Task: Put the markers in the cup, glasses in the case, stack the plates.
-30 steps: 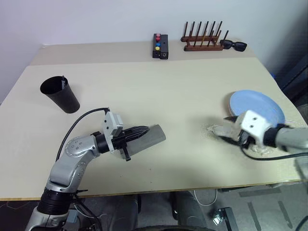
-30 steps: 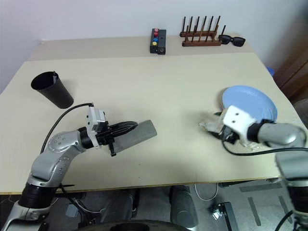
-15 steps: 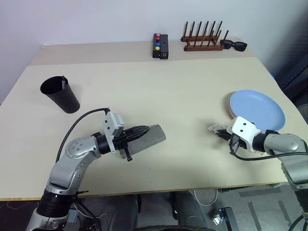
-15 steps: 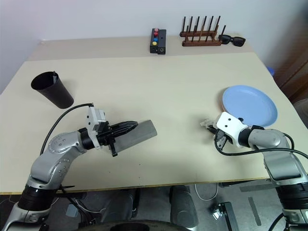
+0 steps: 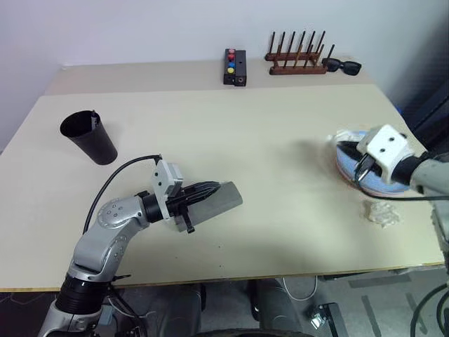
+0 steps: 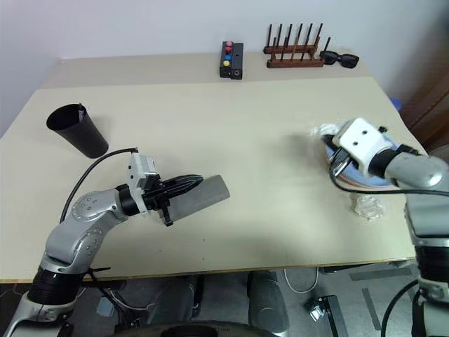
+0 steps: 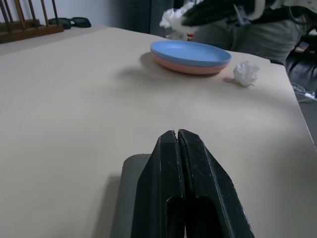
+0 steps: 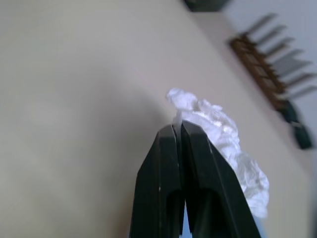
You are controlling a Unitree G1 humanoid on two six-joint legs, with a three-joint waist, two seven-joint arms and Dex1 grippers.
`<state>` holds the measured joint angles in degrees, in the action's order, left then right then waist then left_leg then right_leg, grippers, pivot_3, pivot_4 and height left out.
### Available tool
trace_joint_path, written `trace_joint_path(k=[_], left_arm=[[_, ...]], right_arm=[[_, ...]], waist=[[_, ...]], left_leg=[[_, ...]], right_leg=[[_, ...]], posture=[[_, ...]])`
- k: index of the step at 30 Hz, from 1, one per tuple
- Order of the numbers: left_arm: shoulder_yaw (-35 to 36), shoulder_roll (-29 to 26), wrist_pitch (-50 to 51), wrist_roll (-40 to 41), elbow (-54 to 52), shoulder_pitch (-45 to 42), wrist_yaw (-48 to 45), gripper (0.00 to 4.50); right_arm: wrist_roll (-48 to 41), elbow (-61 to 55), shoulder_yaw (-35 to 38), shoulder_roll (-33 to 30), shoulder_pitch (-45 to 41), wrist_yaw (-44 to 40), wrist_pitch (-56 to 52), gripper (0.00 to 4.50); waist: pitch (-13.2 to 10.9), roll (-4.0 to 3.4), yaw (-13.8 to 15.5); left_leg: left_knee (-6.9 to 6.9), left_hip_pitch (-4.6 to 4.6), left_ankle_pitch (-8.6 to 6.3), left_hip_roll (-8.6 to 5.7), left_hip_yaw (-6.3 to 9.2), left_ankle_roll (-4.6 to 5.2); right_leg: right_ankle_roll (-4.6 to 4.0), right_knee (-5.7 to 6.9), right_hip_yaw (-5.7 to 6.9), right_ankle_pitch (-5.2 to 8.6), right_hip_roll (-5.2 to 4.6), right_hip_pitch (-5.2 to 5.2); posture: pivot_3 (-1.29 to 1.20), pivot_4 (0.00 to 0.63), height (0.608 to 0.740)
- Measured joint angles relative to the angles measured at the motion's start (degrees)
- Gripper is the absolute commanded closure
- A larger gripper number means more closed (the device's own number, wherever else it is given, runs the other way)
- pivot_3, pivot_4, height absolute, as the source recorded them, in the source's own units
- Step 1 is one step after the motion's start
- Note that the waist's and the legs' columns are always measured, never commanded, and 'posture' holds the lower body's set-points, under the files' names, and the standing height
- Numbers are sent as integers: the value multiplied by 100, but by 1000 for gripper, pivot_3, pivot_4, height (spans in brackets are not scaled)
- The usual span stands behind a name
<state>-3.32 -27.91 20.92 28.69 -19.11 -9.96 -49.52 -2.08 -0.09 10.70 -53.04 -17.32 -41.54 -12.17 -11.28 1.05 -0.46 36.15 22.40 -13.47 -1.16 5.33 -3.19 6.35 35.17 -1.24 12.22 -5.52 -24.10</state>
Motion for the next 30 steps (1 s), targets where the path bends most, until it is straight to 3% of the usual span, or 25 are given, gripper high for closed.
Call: trace_joint_path(k=[3, 4, 6, 10, 15, 24, 30], left_arm=[[-12, 79, -6, -2, 43, 0, 0, 4500], [-20, 104, -6, -3, 55, 0, 2, 4500], [-36, 124, -6, -9, 56, 0, 9, 4500], [-55, 199, 11, -14, 55, -48, 60, 4500], [-87, 204, 128, -2, 67, -208, 49, 4500], [-293, 247, 414, 172, 30, -748, -152, 4500], [-363, 237, 497, 204, 74, -921, -341, 4500]], right_arm=[[335, 580, -52, -3, 37, 350, -59, 4482], [400, 729, -84, -3, 62, 415, -68, 4216], [477, 917, -104, 6, 140, 492, -59, 3591], [471, 953, -78, 25, 191, 601, 50, 1607], [312, 627, 209, 23, 624, 615, 50, 1607], [-1215, -1492, 1908, 289, 2983, -435, -987, 1607], [-1295, -1767, 2142, 488, 3739, -469, -1261, 1607]], waist=[[0, 0, -17], [0, 0, -23], [0, -1, -38], [1, -5, -57], [1, -5, -18], [1, -4, -30], [2, -4, -27]], left_leg=[[-2, -1, 0, 0, -6, 0], [-3, -1, 0, 1, -6, 0], [-4, -3, 0, 1, -9, 1], [-4, -7, -1, 2, -13, 2], [1, -1, -1, 0, -16, 2], [1, -9, -7, 3, -18, 12], [7, -8, -7, 3, -23, 12]], right_leg=[[0, -1, -3, 0, -1, -1], [0, 0, -3, 0, -1, -1], [0, 1, -4, 0, -1, -1], [1, 4, -8, -1, 0, -1], [5, 1, -11, 0, -1, -1], [33, 2, -10, 18, 0, 10], [33, 0, -11, 19, -2, 11]], posture=[[0, 150, 739], [0, 150, 739], [0, 150, 739], [0, 150, 739], [0, 150, 739], [0, 150, 739], [0, 150, 739]])
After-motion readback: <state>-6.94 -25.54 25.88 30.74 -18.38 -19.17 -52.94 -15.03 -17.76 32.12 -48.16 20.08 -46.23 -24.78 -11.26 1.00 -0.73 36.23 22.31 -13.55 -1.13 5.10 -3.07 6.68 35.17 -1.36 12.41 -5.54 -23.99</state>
